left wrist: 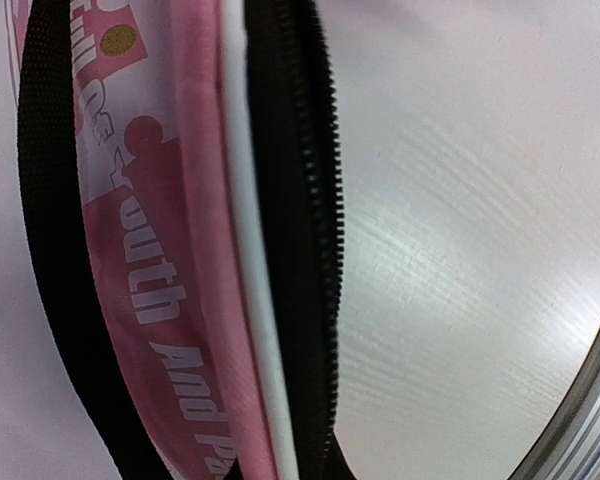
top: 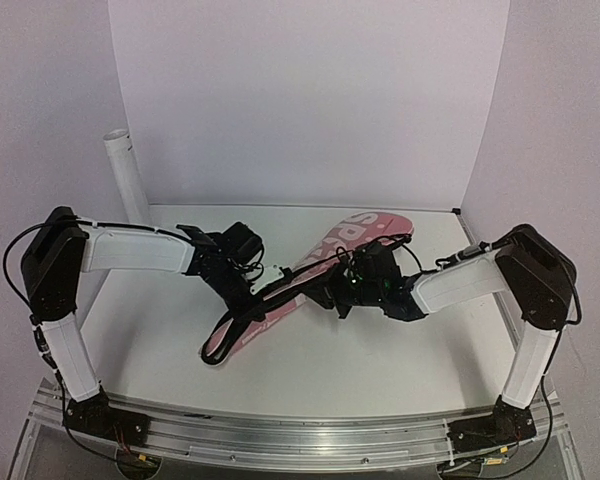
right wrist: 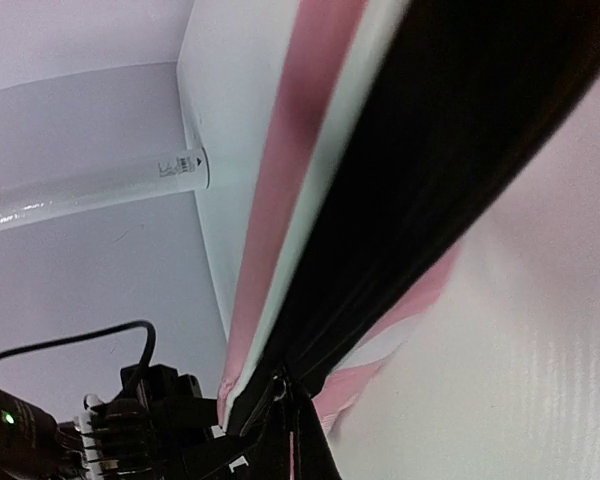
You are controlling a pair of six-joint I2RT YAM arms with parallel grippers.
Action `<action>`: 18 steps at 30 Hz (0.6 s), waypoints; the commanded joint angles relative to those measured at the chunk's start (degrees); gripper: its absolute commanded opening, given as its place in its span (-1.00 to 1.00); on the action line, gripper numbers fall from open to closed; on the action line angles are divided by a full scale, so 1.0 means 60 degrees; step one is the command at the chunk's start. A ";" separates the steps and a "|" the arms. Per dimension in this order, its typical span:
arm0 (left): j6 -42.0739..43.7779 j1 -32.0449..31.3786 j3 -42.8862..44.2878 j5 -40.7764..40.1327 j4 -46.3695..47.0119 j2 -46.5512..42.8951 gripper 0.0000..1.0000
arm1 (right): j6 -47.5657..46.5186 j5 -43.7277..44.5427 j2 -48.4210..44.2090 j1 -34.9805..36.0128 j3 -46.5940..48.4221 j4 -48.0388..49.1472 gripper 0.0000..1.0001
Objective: Pack up the badminton gear
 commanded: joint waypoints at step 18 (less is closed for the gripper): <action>-0.0190 -0.0320 0.1972 0.3671 0.1772 0.1714 -0.24 | -0.0380 0.0155 -0.0230 0.0547 -0.1448 0.0465 -1.00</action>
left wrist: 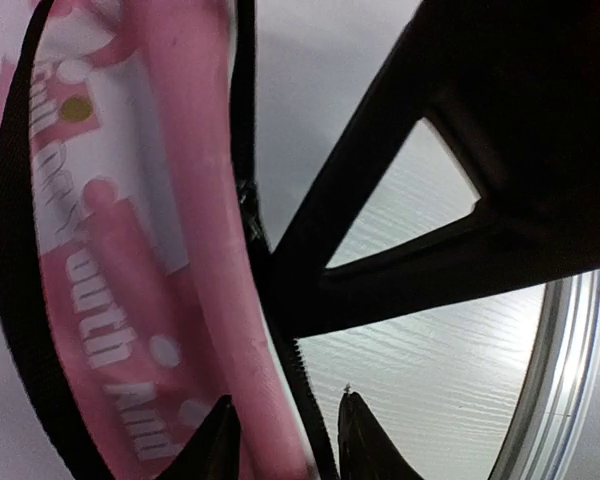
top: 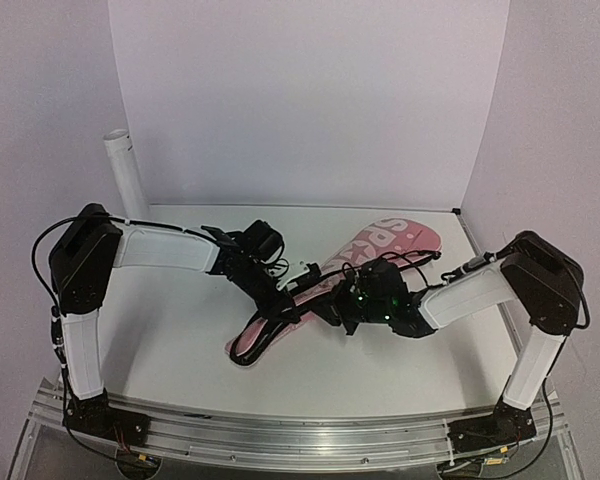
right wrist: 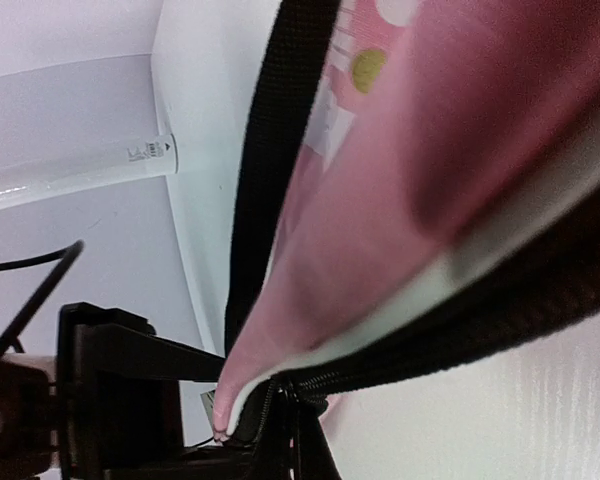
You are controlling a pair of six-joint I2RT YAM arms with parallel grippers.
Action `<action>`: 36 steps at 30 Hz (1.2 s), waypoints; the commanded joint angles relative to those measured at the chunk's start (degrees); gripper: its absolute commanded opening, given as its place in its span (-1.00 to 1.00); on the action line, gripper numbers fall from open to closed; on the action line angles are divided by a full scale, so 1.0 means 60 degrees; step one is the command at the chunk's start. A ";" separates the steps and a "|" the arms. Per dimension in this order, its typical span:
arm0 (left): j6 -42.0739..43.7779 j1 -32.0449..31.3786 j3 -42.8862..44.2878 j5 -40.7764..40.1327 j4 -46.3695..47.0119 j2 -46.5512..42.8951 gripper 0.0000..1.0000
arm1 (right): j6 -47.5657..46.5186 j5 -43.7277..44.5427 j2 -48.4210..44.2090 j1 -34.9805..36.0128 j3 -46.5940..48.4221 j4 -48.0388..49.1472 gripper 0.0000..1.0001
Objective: Pack up the badminton gear
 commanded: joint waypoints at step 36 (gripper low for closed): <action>-0.1348 0.0557 0.6849 -0.0629 -0.2448 0.5478 0.97 | -0.0182 -0.0692 0.1402 0.0144 -0.0654 0.1571 -1.00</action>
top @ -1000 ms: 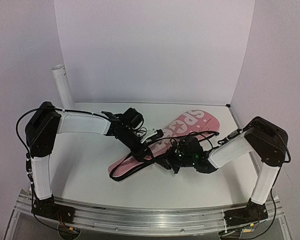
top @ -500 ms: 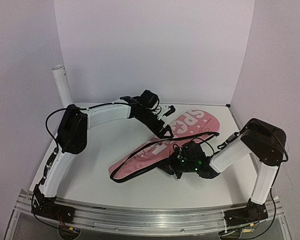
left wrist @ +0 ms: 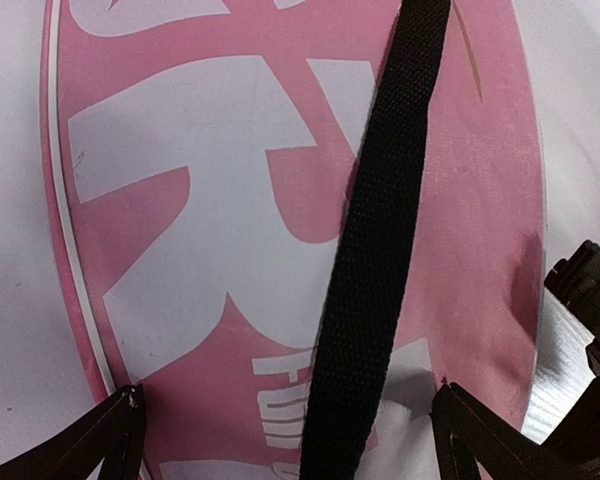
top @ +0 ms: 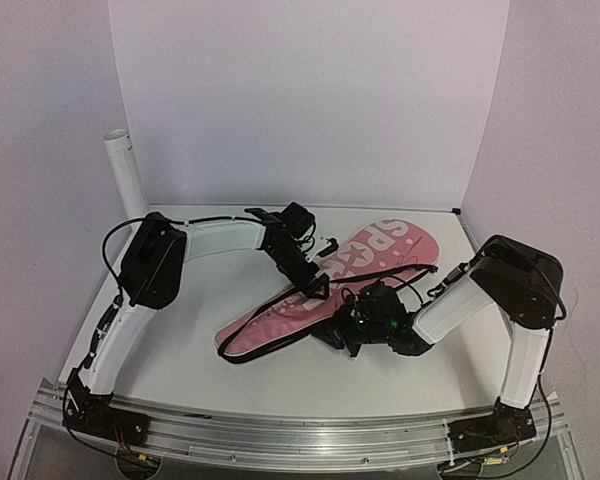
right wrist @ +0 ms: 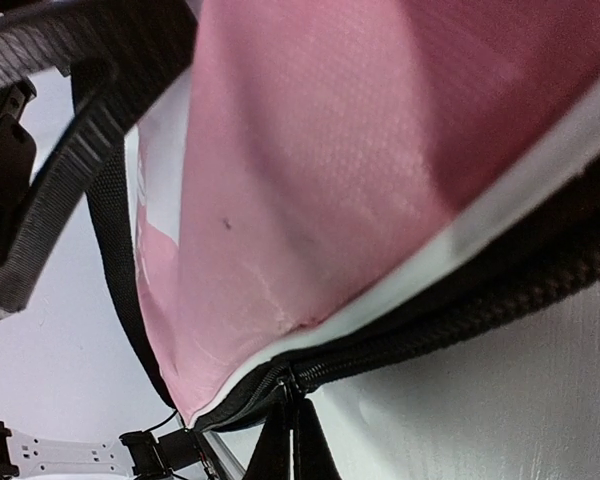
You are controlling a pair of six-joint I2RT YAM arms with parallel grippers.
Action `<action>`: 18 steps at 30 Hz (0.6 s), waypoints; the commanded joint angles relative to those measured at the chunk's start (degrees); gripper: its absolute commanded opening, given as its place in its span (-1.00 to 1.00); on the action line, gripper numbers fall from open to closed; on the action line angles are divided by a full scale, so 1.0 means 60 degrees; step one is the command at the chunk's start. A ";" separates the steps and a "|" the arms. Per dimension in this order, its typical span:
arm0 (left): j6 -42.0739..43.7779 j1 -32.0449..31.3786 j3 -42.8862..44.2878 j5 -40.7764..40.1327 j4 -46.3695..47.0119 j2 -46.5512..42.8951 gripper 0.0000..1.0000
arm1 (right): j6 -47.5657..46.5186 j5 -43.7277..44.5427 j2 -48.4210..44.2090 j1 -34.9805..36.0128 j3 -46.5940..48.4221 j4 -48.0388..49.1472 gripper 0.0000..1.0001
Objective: Pack up the badminton gear
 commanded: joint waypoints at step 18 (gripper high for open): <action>-0.4171 0.0749 -0.0998 0.2514 0.1893 -0.0059 -1.00 | 0.0082 -0.0605 0.0541 -0.0626 0.0756 0.0217 -1.00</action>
